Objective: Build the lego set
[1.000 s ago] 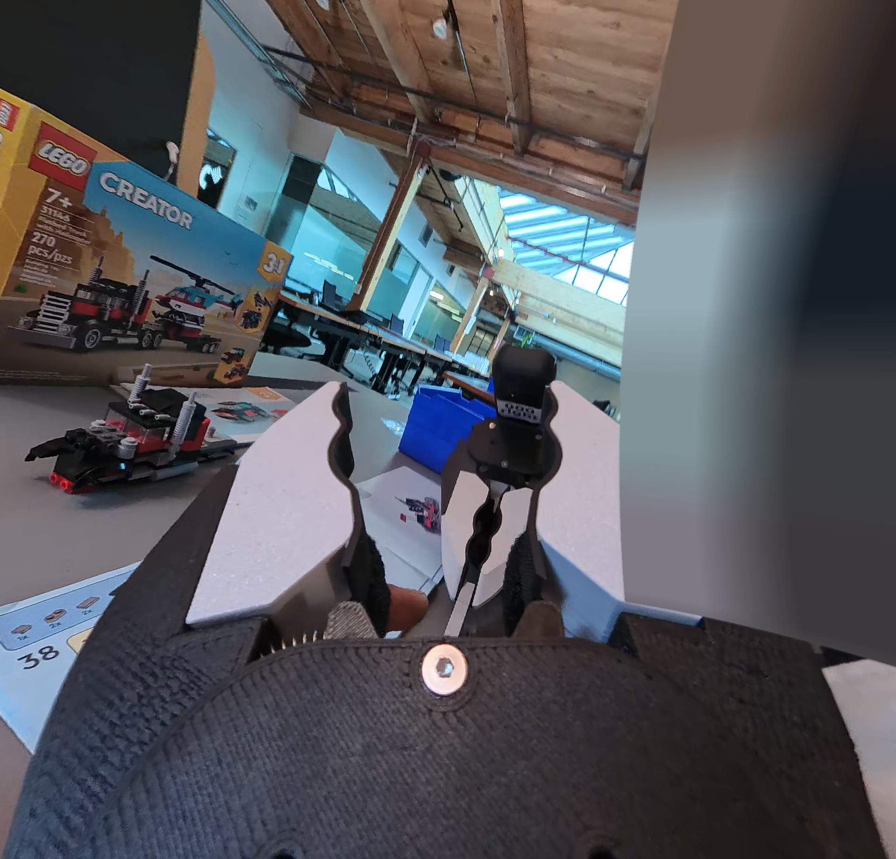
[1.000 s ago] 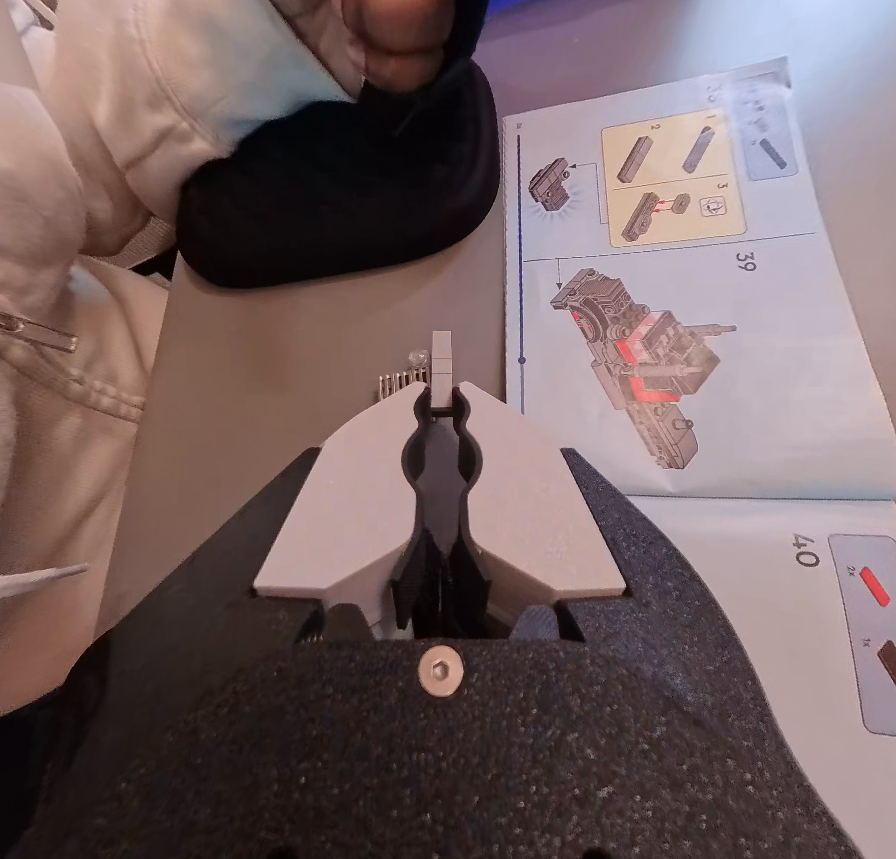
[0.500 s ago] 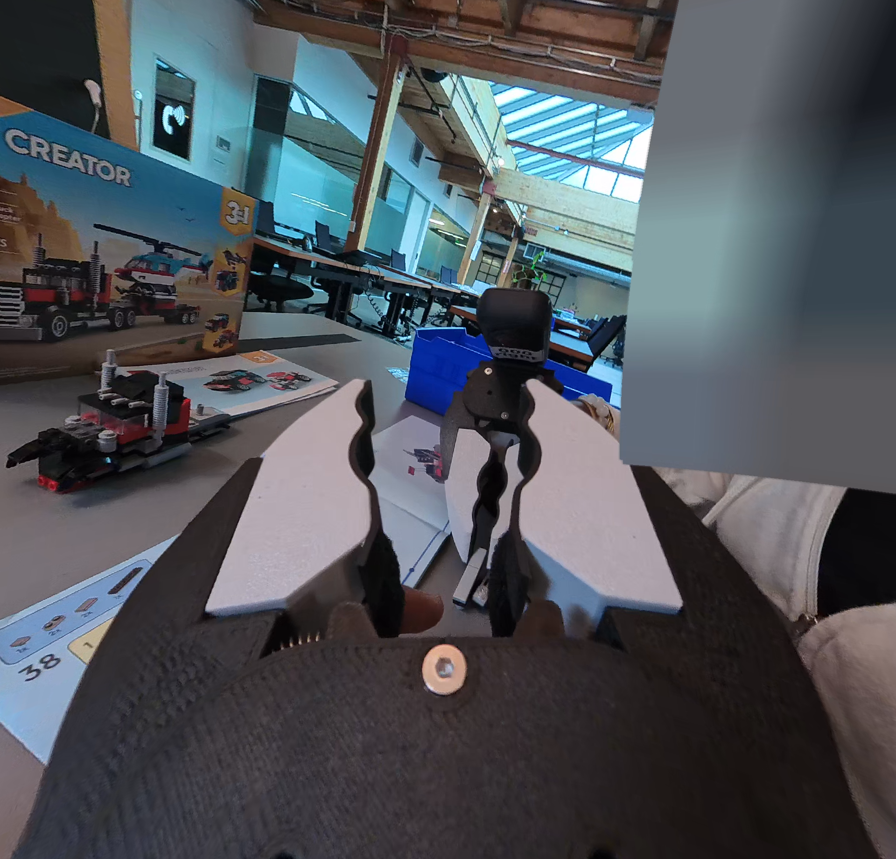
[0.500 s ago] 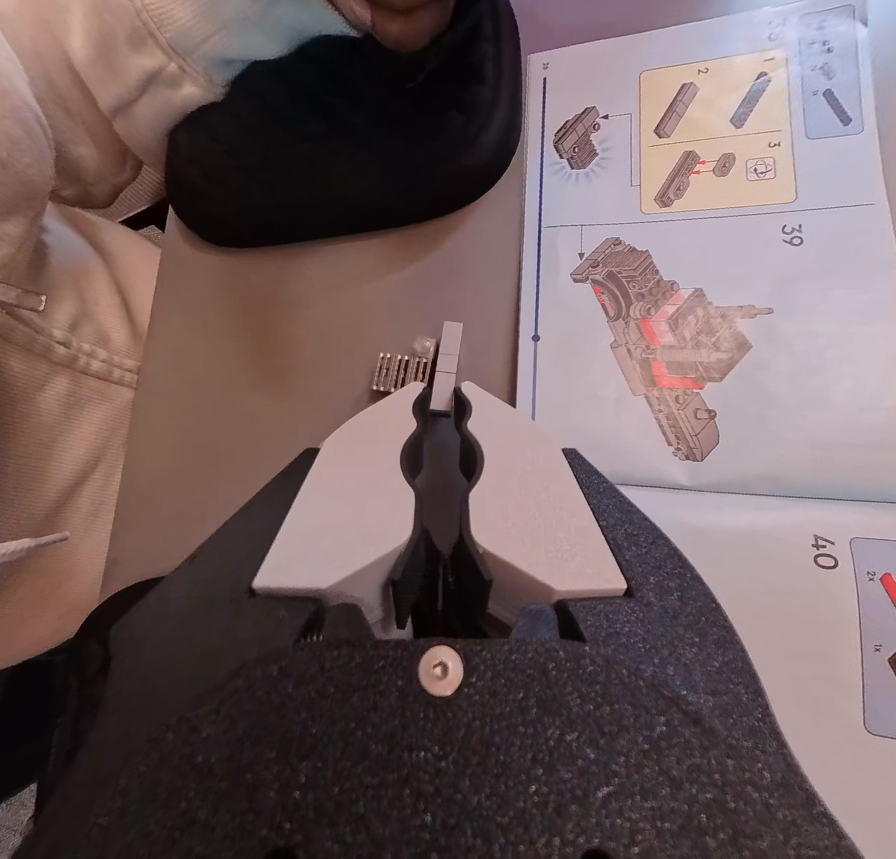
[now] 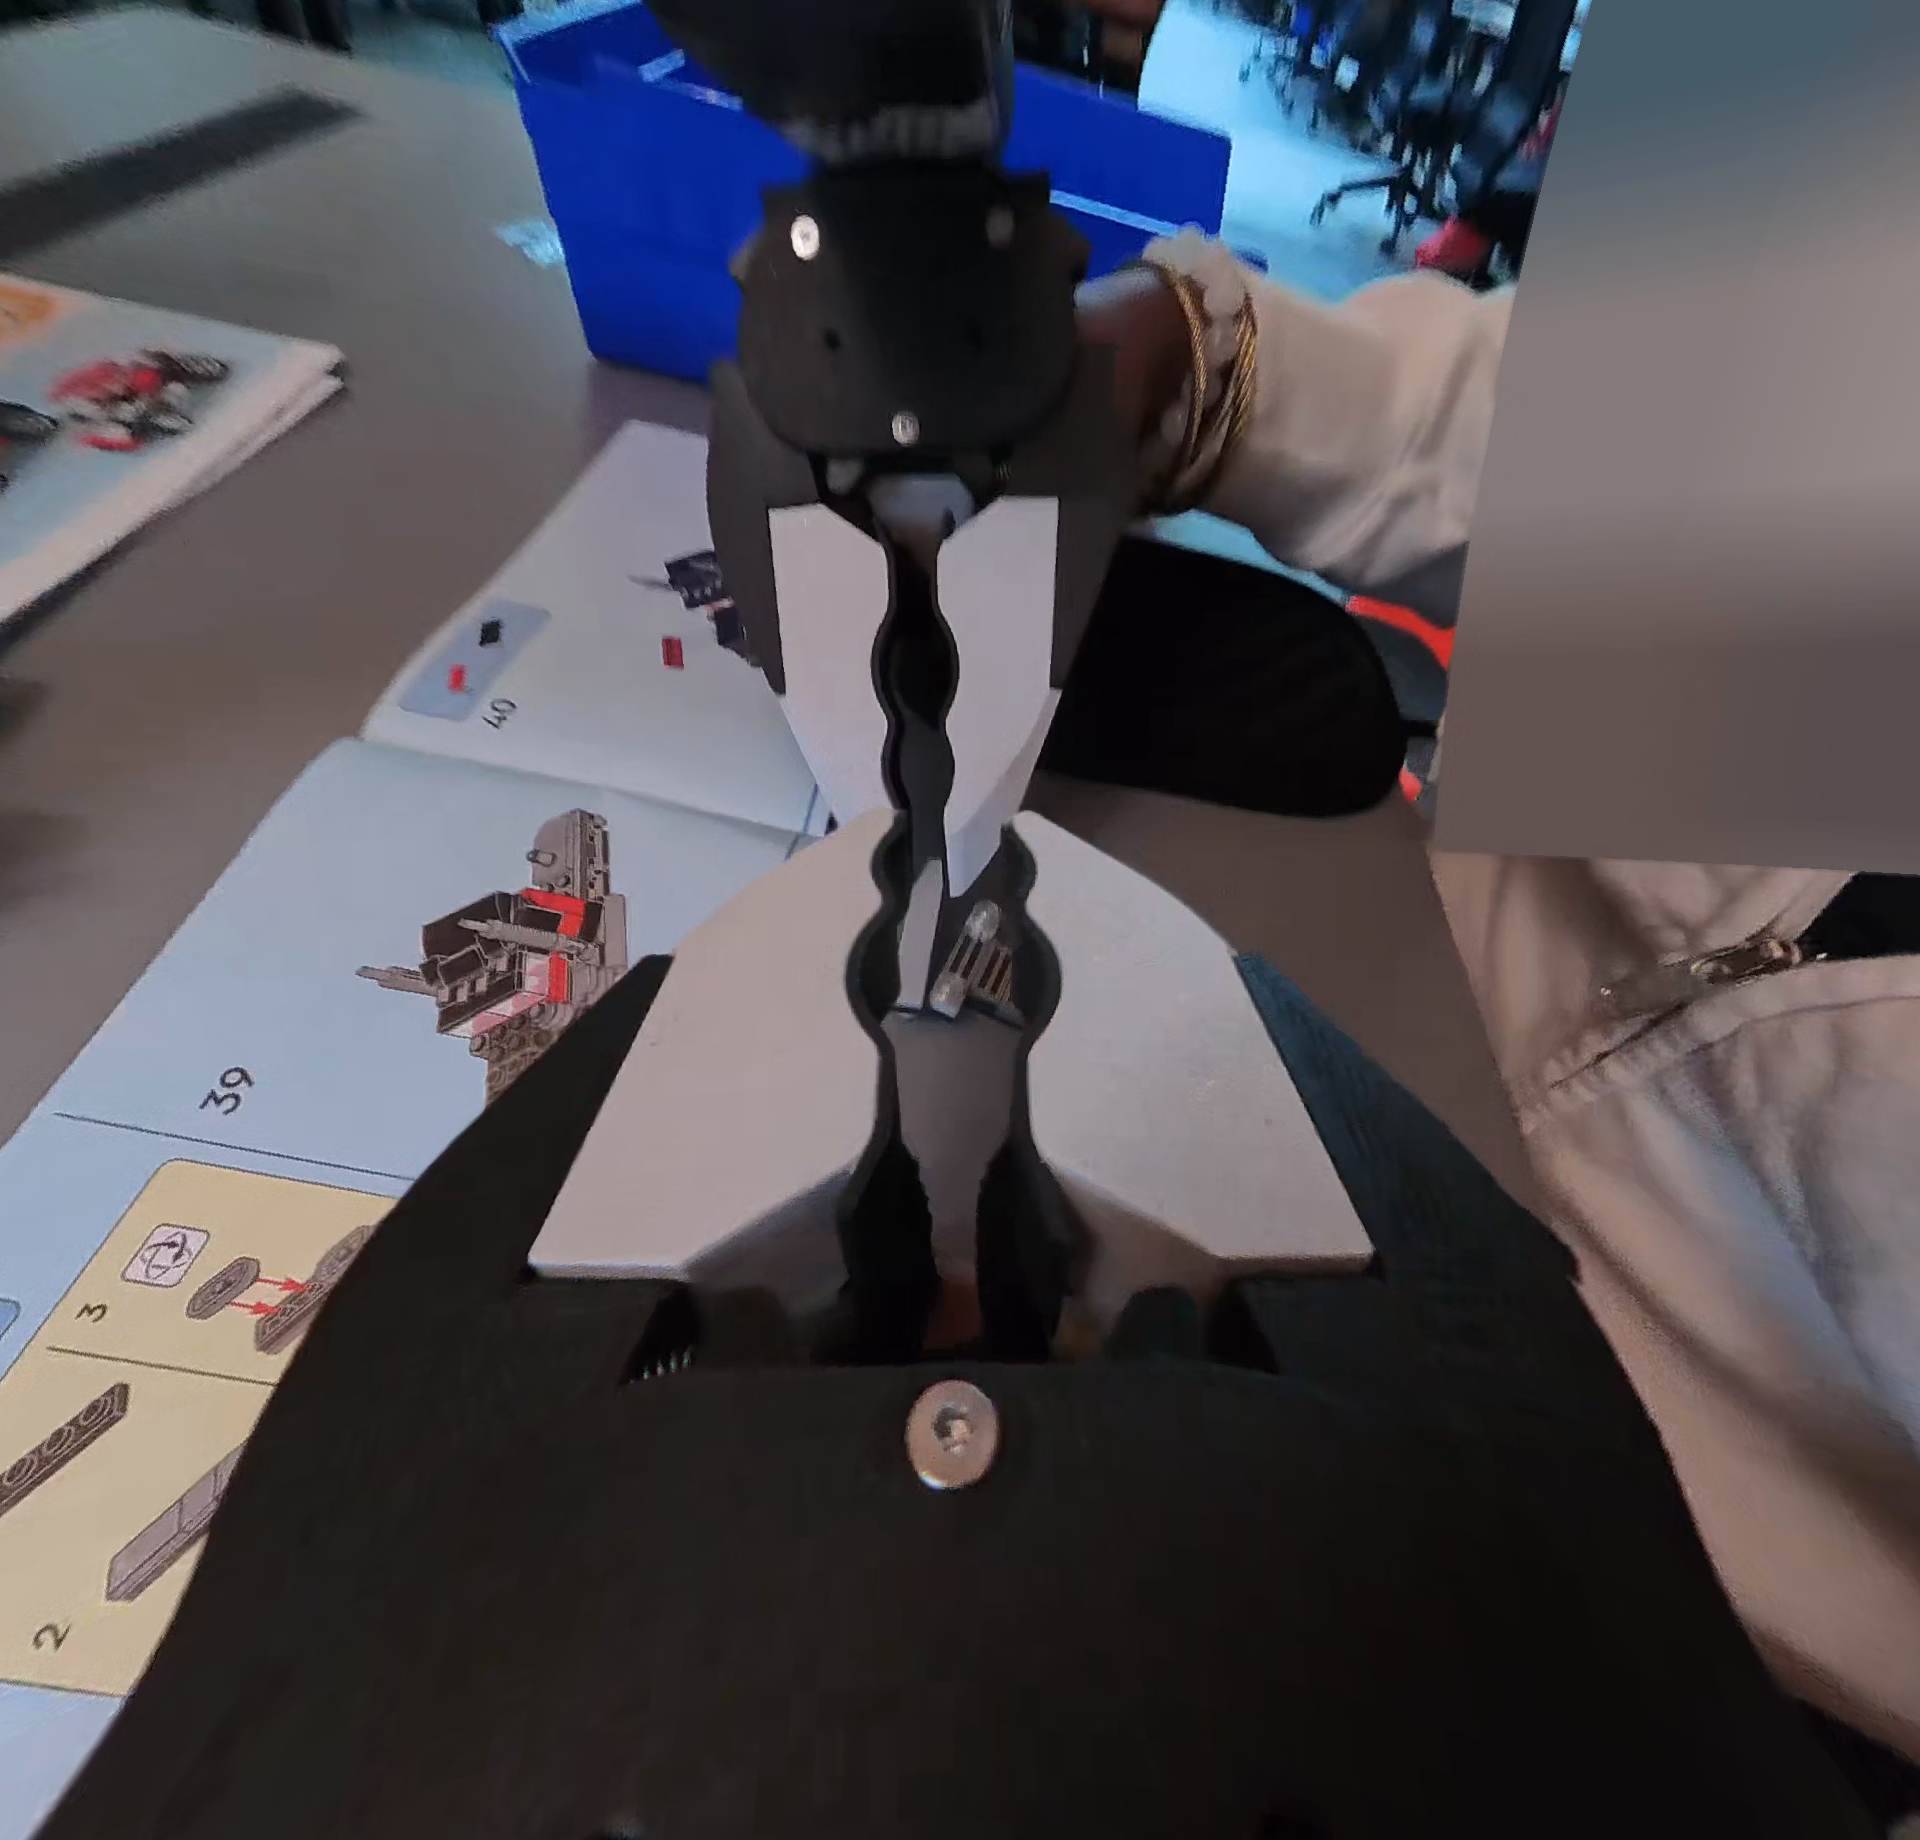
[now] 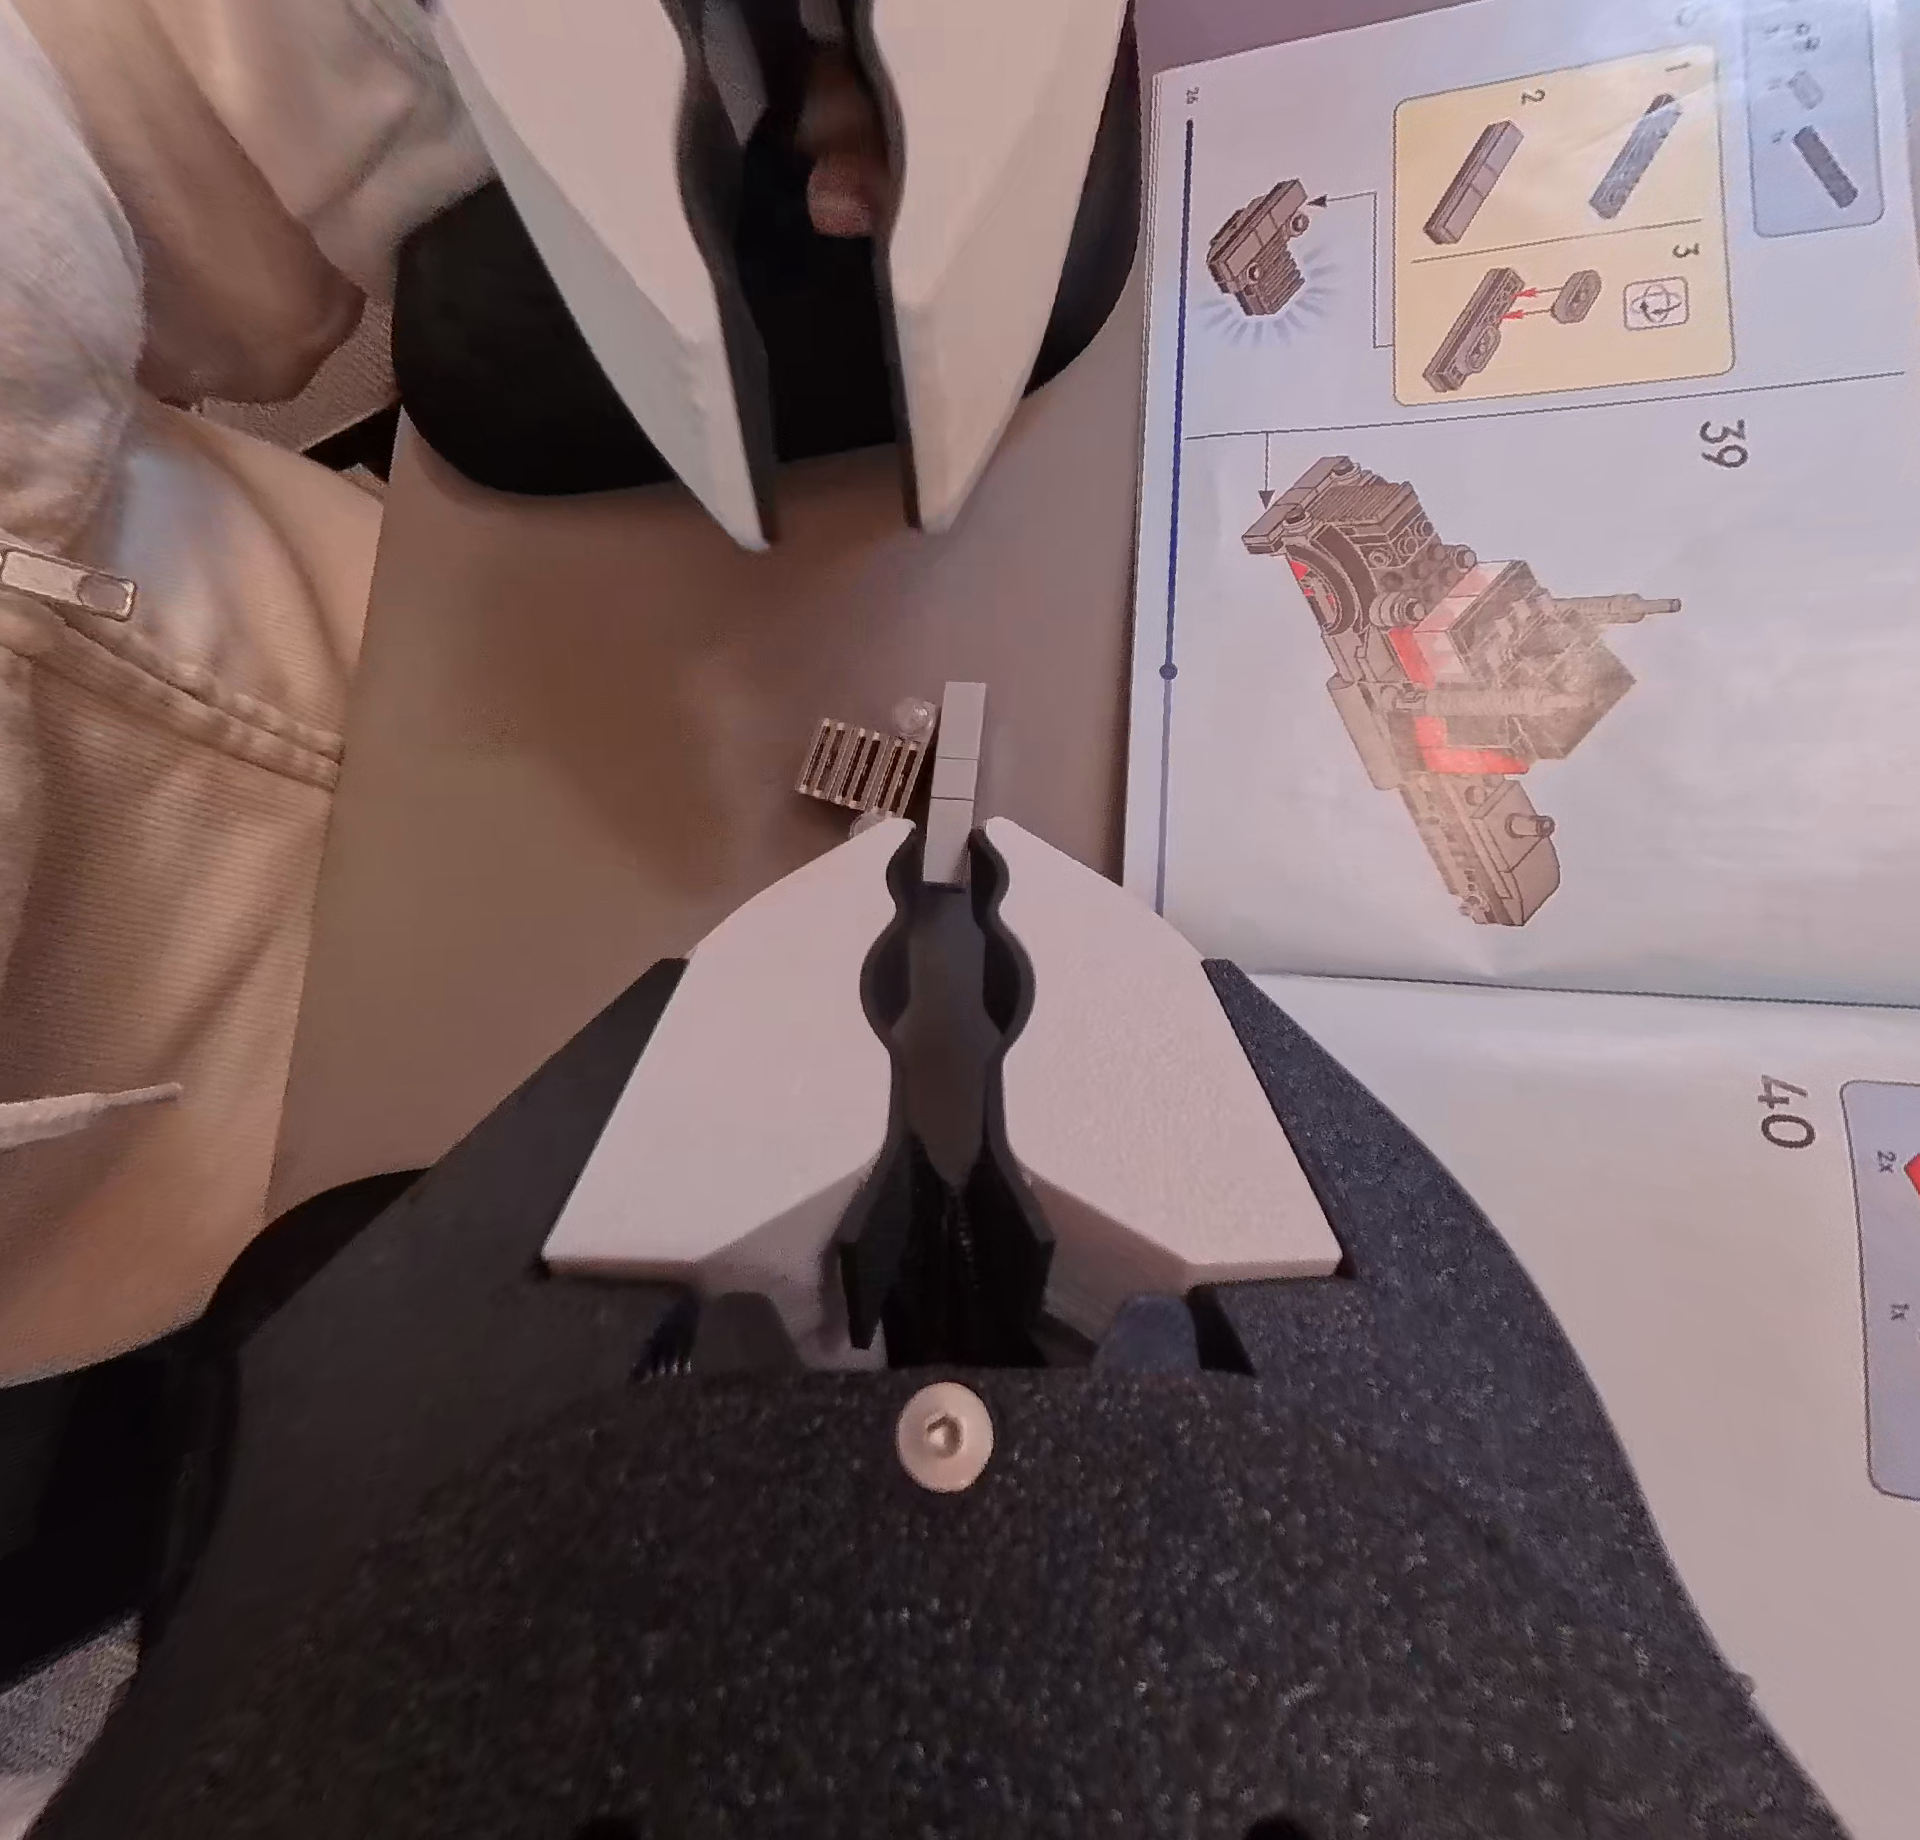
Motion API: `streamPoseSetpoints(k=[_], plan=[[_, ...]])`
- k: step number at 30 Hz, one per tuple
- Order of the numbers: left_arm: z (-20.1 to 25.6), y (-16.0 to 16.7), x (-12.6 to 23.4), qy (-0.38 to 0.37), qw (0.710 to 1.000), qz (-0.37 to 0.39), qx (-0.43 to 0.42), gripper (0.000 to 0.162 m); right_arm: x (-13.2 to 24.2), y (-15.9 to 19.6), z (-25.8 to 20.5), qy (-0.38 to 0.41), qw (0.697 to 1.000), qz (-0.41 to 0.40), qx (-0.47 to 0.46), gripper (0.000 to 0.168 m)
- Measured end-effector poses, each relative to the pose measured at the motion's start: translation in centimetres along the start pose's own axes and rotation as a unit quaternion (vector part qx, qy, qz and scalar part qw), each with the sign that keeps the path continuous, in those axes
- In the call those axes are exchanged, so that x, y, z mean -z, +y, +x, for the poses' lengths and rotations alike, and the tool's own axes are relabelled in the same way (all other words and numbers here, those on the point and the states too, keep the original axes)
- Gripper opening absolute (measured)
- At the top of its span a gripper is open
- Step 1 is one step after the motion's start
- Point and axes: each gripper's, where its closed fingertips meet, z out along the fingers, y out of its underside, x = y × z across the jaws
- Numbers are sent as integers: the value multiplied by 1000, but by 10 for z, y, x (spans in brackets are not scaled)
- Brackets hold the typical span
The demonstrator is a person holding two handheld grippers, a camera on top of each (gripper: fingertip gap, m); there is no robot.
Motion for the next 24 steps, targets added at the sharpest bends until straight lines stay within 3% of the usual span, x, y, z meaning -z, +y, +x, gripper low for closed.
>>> streamPoseSetpoints(k=[5, 13, 24], plan=[[-2, 8, -4, -11, 999, -34, -9, 11, 6, -3, -4, 25, 999, 20, -29, 9], [3, 32, -6, -8, 992, -120, -24, 18, -1, 1, -3, 56, 997, 28, -54, 8], [-2, 43, -11, -5, 987, -163, -4, 4, -4, 0, -7, 43, 998, 21, -41, 8]])
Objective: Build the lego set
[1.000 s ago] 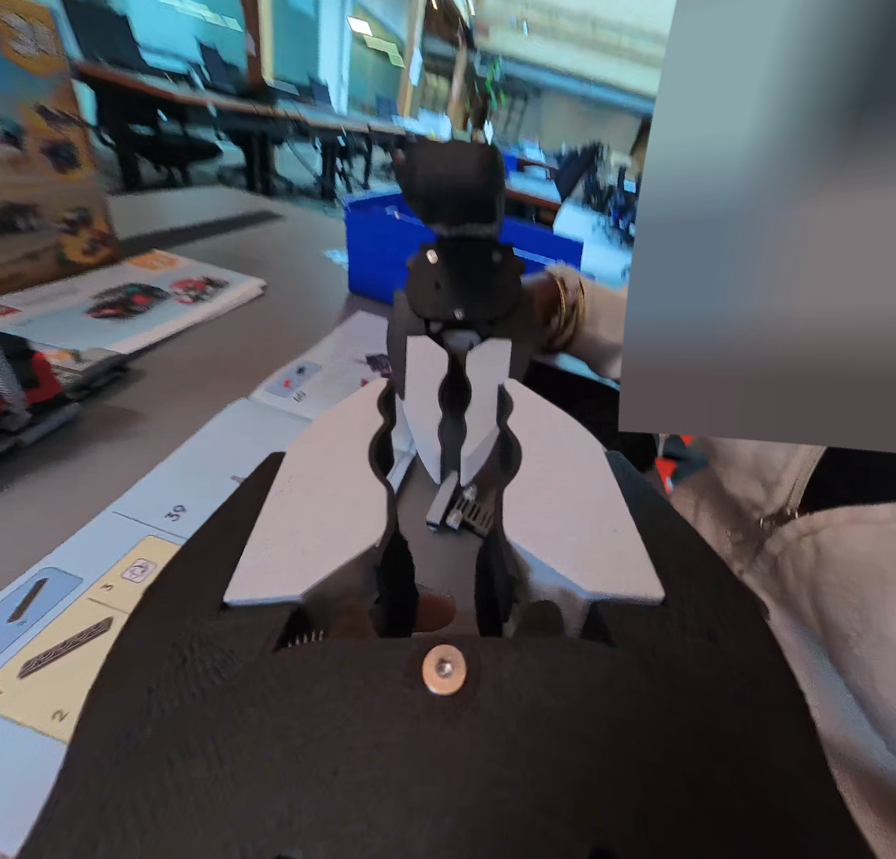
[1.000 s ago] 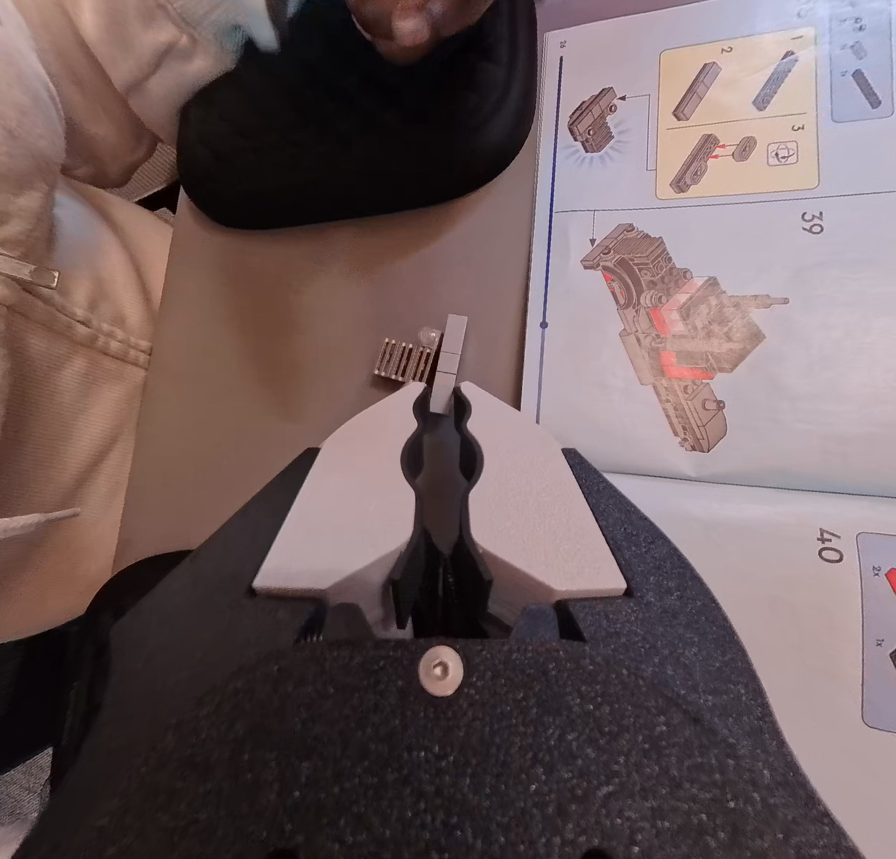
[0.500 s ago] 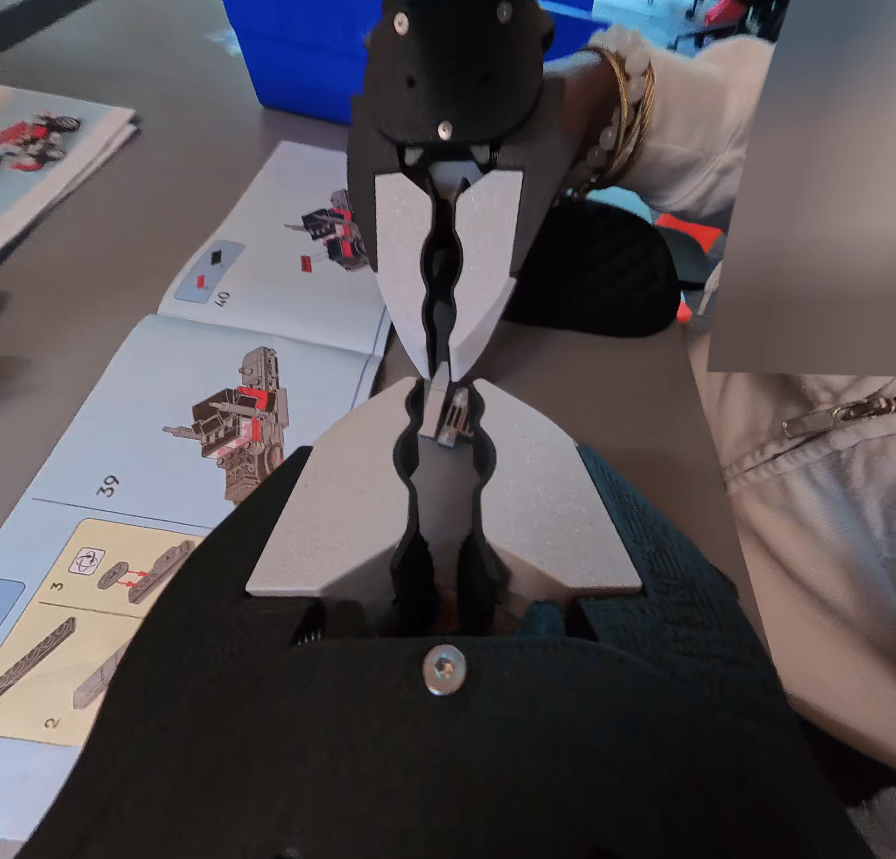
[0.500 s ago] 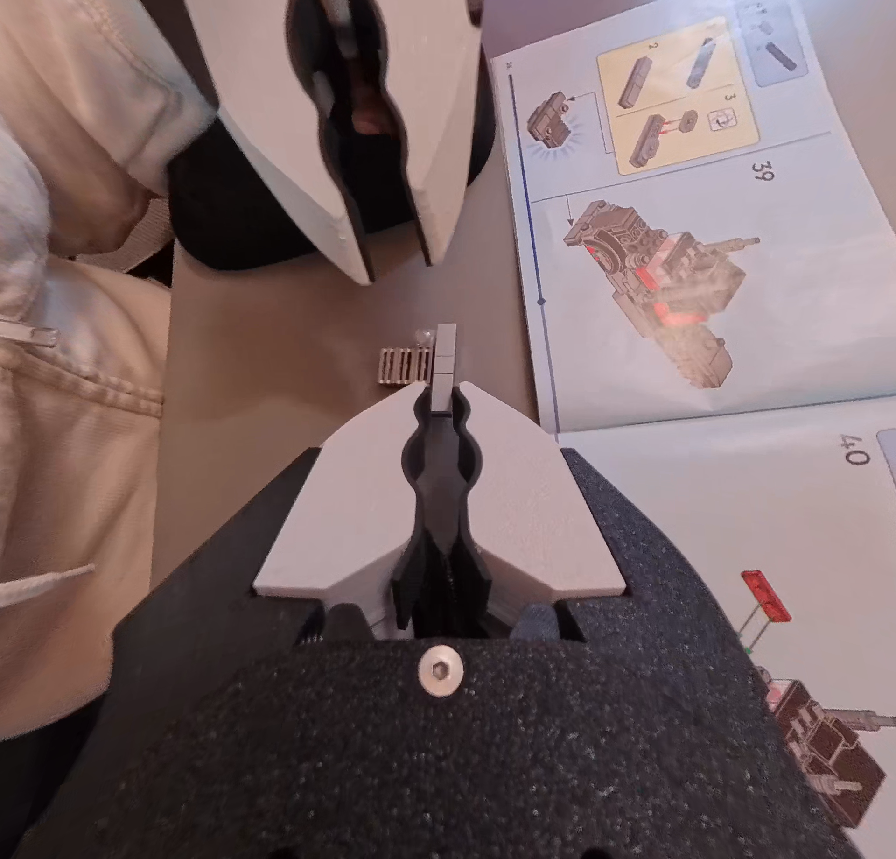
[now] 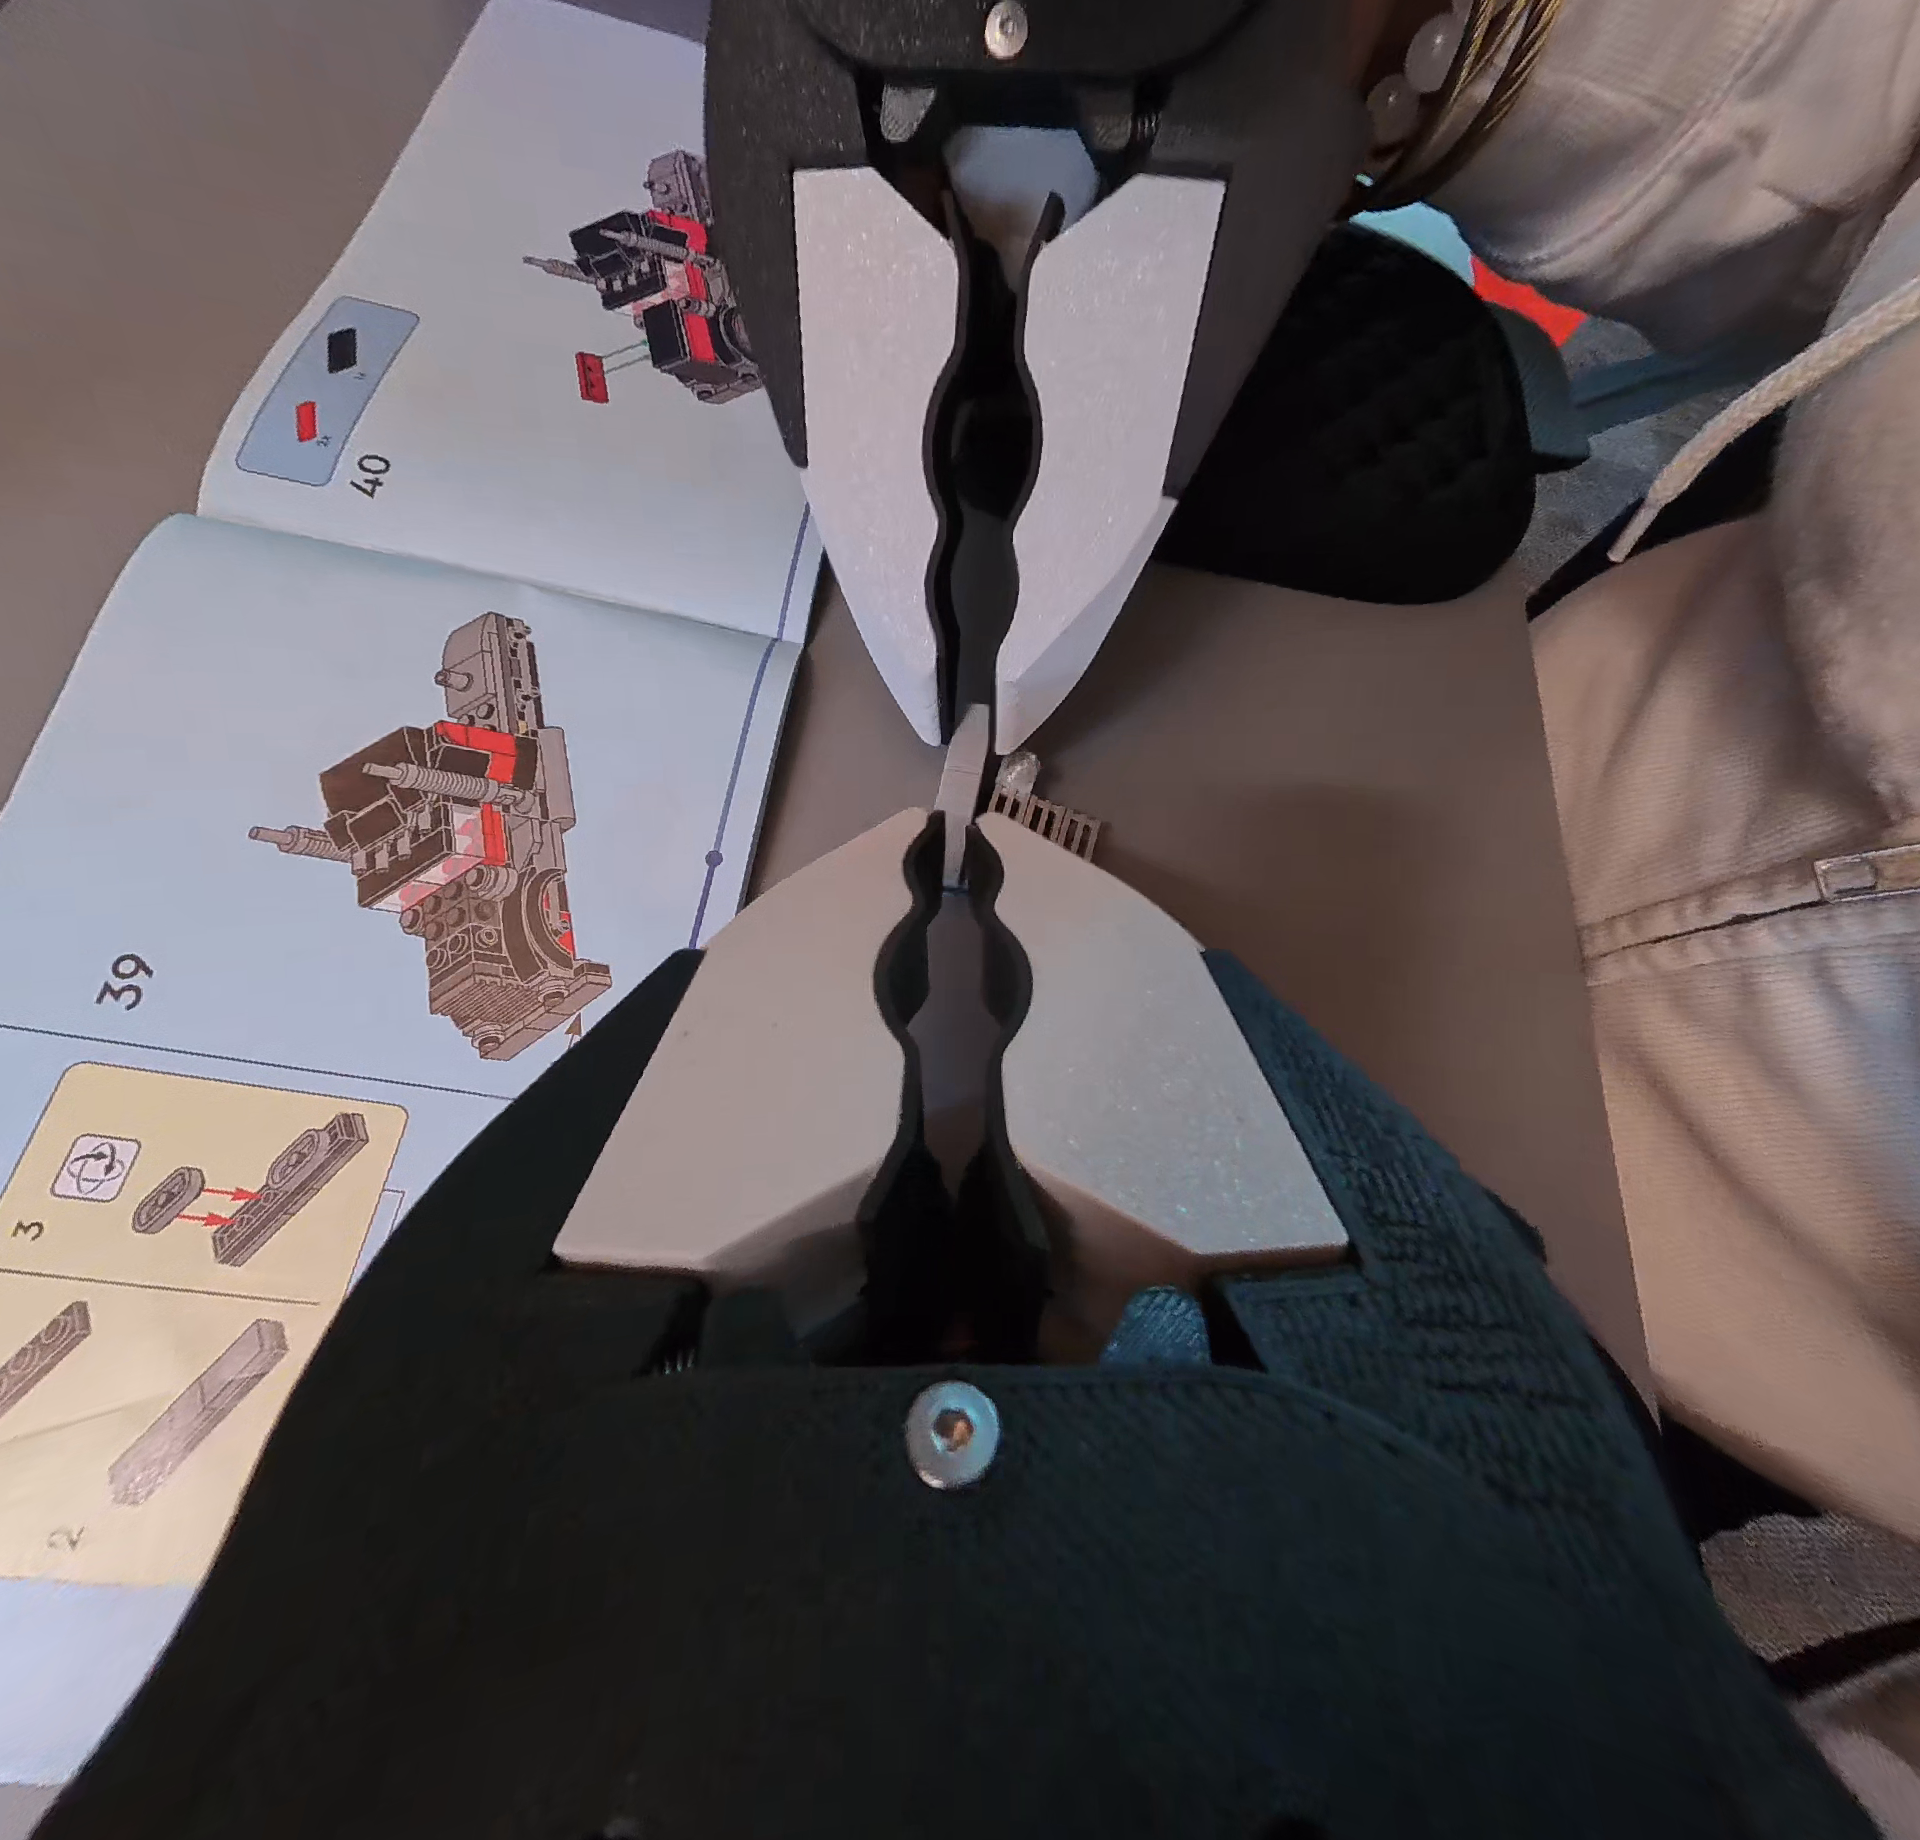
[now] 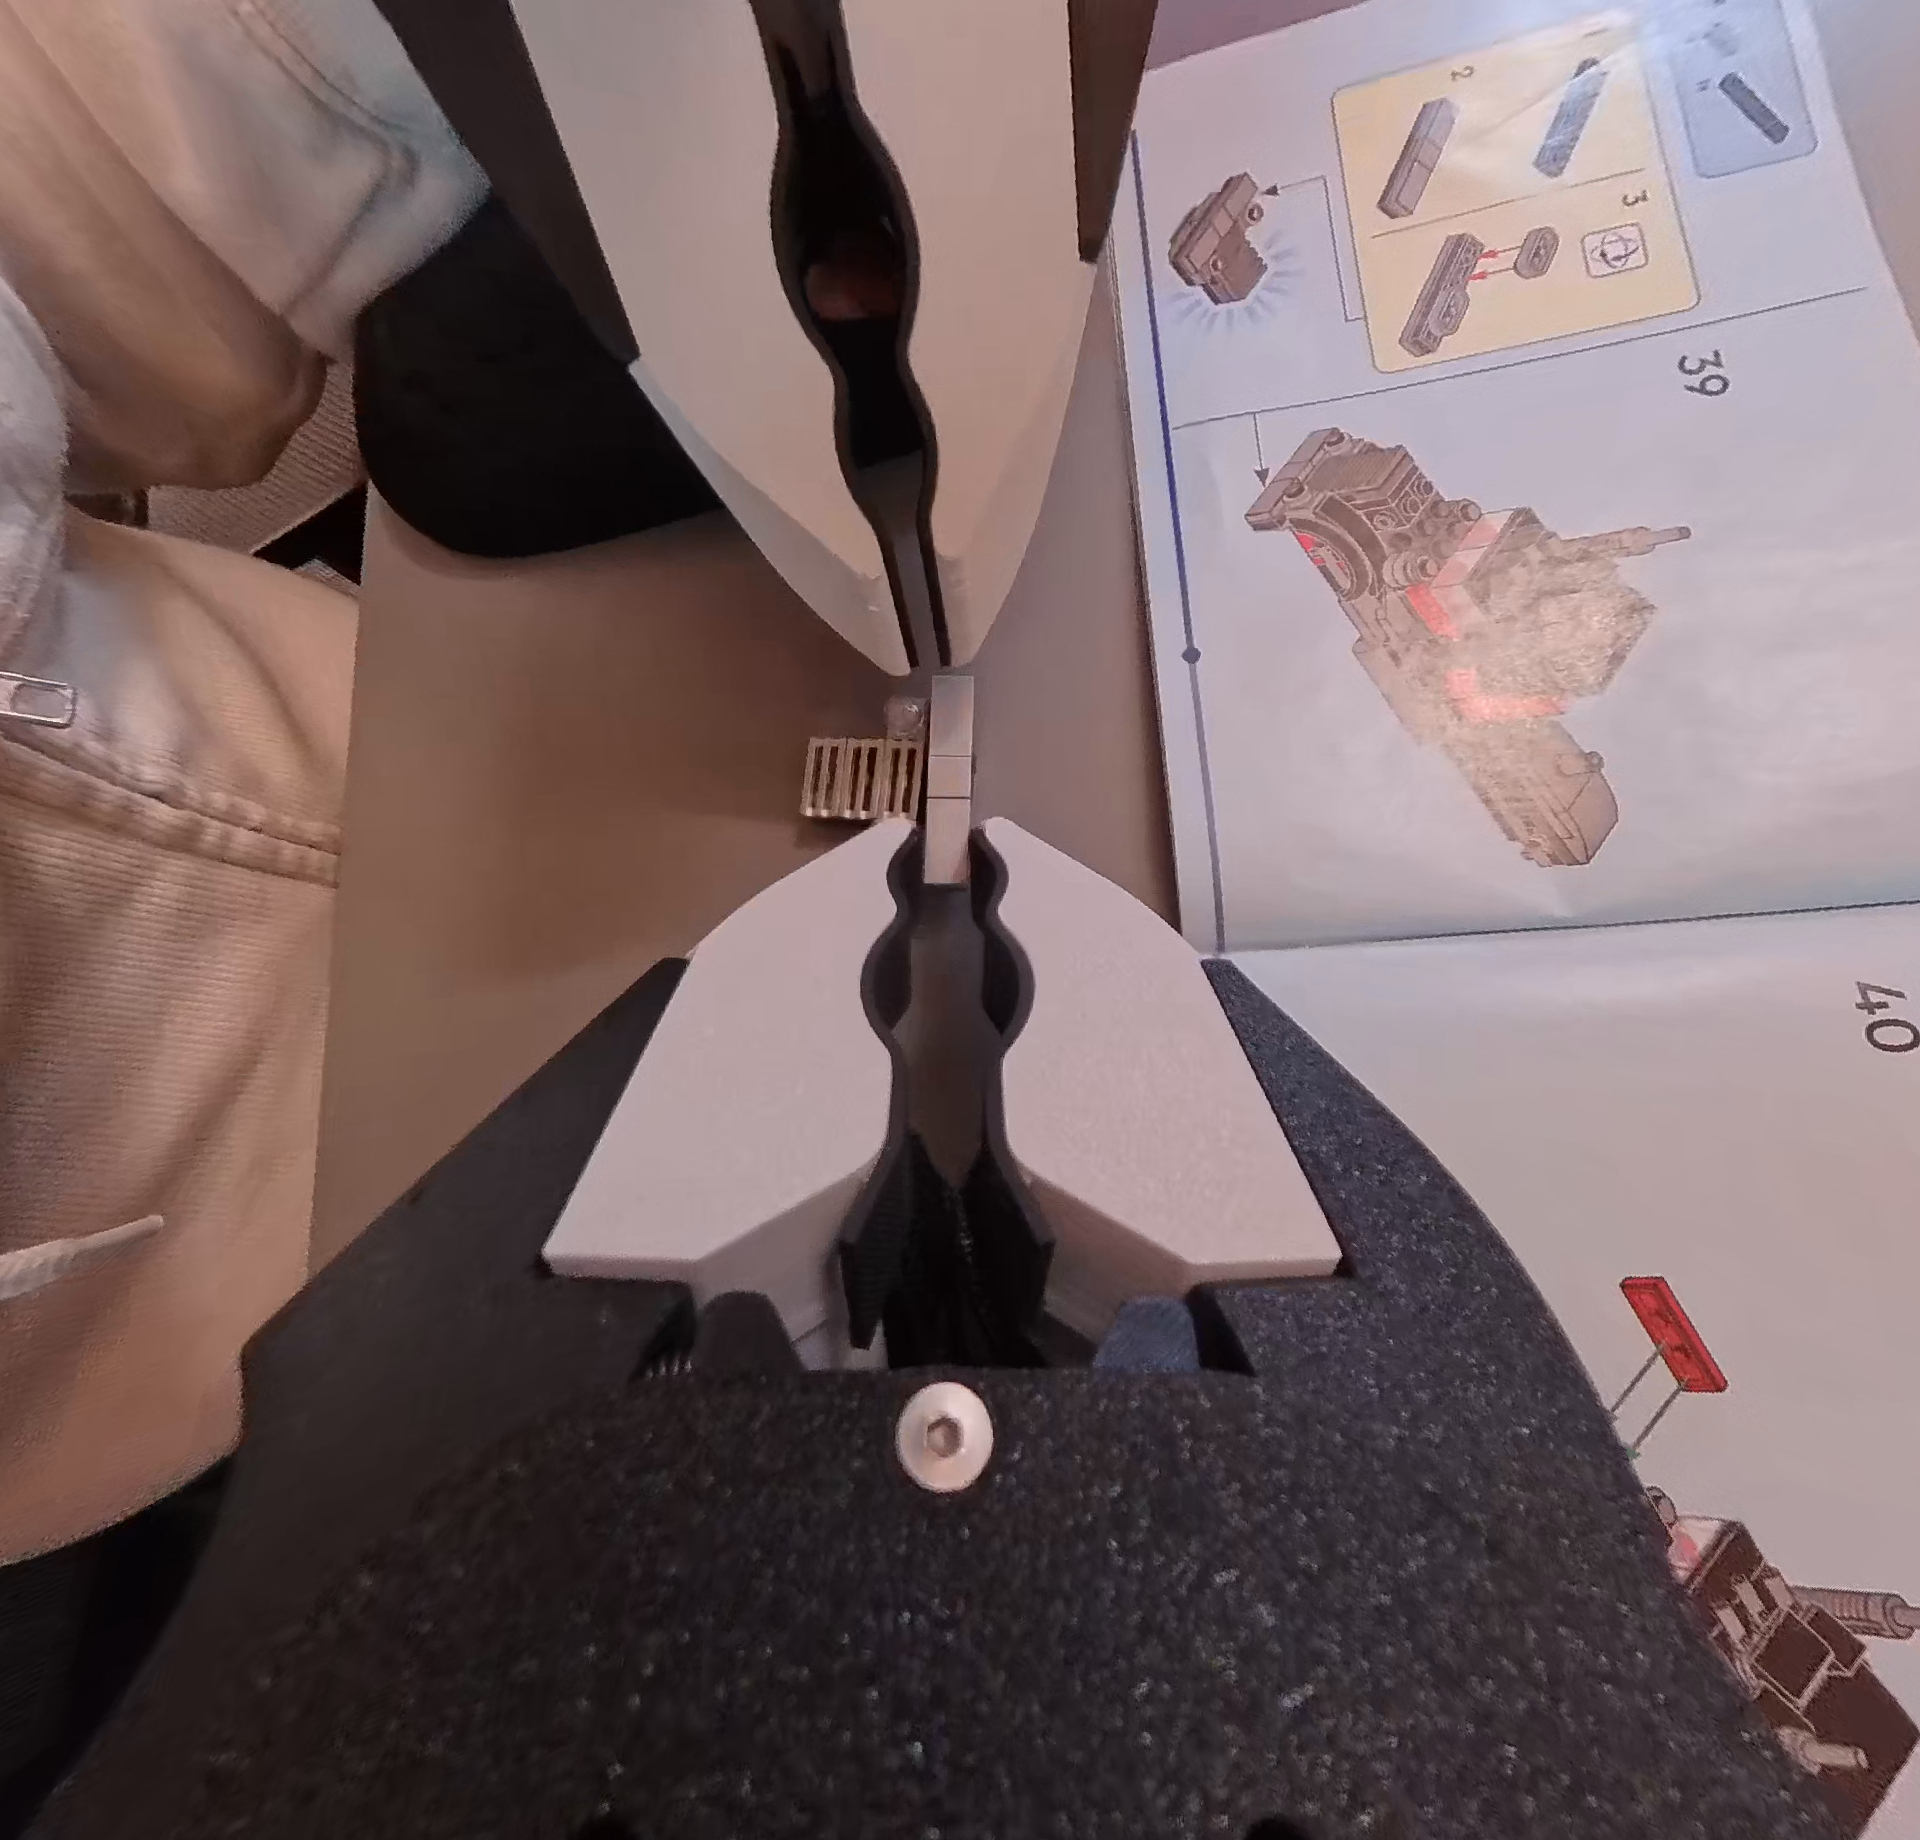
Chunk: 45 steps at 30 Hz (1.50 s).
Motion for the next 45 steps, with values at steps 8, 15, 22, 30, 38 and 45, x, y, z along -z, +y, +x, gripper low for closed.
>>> streamPoseSetpoints(k=[8, 15, 22, 30, 38, 45], plan=[[1, 3, -3, 6, 1000, -14, 1, 3, -2, -1, -3, -11, 1000, 2, -2, 8], [1, 3, -2, 9, 1000, -12, 3, 2, -2, -1, -4, -19, 1000, 0, -2, 9], [-1, 6, 8, -30, 999, -10, -19, 13, 7, -9, -3, -44, 998, 36, -18, 9], [-2, 11, 1, -65, 996, -34, -47, 27, 3, -16, -4, -73, 996, 42, 36, 2], [-1, 10, -9, -79, 994, -47, -57, 33, -4, -15, -5, -77, 995, 27, 60, 2], [-3, 13, -11, -83, 993, -57, -58, 33, -8, -11, -3, -66, 996, 10, 65, 1]])
